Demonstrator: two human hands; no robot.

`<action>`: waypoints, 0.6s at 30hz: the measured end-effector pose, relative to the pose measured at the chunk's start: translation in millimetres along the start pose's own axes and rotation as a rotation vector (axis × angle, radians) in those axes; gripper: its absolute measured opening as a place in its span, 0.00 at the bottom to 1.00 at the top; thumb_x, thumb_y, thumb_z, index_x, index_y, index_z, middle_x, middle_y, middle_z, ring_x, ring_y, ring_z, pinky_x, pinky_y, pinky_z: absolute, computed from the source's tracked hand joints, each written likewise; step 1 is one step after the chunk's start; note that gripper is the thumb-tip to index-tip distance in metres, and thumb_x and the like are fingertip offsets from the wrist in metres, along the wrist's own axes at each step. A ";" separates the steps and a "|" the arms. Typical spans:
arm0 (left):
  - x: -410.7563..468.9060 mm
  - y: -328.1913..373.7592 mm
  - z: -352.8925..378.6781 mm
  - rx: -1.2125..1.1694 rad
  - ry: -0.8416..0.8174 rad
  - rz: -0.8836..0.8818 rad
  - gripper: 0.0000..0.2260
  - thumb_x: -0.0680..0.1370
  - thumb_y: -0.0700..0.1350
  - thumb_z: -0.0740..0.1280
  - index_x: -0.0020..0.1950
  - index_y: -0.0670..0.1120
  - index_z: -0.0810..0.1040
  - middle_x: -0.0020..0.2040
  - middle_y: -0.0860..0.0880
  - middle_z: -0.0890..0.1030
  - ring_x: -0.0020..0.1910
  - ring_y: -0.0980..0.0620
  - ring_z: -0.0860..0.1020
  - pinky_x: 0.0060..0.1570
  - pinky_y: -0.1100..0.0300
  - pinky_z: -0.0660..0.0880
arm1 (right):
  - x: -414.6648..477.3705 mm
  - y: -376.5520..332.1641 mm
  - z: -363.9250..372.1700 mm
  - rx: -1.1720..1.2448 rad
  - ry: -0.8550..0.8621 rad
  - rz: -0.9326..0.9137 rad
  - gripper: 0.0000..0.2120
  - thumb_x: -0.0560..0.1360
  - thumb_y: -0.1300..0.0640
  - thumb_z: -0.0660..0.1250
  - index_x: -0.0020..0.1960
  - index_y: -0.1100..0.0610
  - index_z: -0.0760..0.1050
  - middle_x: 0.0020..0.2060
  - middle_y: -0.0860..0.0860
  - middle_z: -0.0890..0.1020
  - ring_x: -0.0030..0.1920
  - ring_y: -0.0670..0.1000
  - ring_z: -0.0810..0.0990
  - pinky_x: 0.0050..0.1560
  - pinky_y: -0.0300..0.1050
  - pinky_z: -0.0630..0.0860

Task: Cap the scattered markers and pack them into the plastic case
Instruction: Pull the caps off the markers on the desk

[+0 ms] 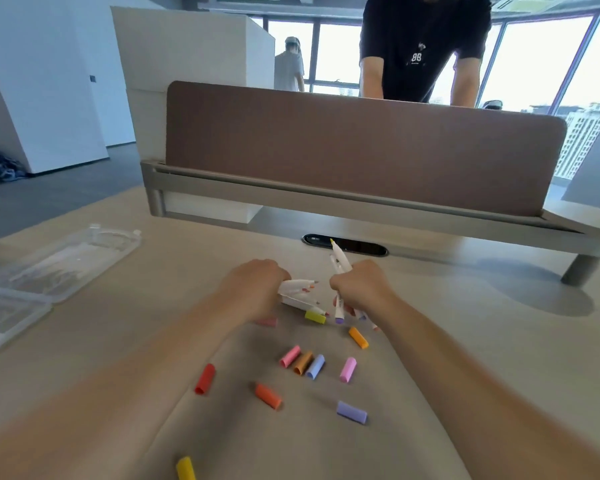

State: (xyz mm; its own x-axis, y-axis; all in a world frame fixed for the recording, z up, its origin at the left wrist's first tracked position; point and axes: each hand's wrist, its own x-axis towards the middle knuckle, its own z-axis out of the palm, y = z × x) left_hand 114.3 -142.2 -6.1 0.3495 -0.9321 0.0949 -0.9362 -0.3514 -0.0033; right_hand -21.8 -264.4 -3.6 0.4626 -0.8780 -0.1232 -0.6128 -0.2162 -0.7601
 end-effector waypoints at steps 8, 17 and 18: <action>4.2 5.5 12.8 -0.112 -0.015 -0.035 0.07 0.76 0.43 0.70 0.53 0.47 0.78 0.51 0.47 0.78 0.45 0.47 0.79 0.40 0.54 0.78 | 1.8 14.7 -2.7 0.067 0.019 -0.006 0.05 0.68 0.60 0.65 0.41 0.62 0.75 0.38 0.59 0.85 0.31 0.57 0.77 0.33 0.46 0.74; -9.3 51.2 -16.2 -0.510 0.128 -0.239 0.10 0.79 0.45 0.65 0.60 0.49 0.73 0.48 0.47 0.79 0.42 0.46 0.79 0.34 0.55 0.74 | -27.9 31.7 -47.0 0.242 0.024 0.007 0.01 0.71 0.62 0.64 0.41 0.60 0.73 0.38 0.59 0.82 0.33 0.58 0.79 0.34 0.45 0.75; -12.4 65.1 -22.5 -0.589 0.100 -0.242 0.09 0.78 0.44 0.65 0.59 0.47 0.73 0.46 0.45 0.79 0.41 0.45 0.79 0.33 0.55 0.74 | -33.7 35.8 -54.8 0.276 0.018 0.015 0.01 0.72 0.63 0.64 0.43 0.60 0.72 0.38 0.59 0.80 0.32 0.58 0.79 0.34 0.46 0.76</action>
State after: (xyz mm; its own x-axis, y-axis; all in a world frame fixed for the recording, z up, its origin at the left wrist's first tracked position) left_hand 48.1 -151.6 14.8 0.5749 -0.8098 0.1169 -0.7046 -0.4174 0.5739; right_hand -94.5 -266.0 8.4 0.4417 -0.8883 -0.1258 -0.4207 -0.0812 -0.9036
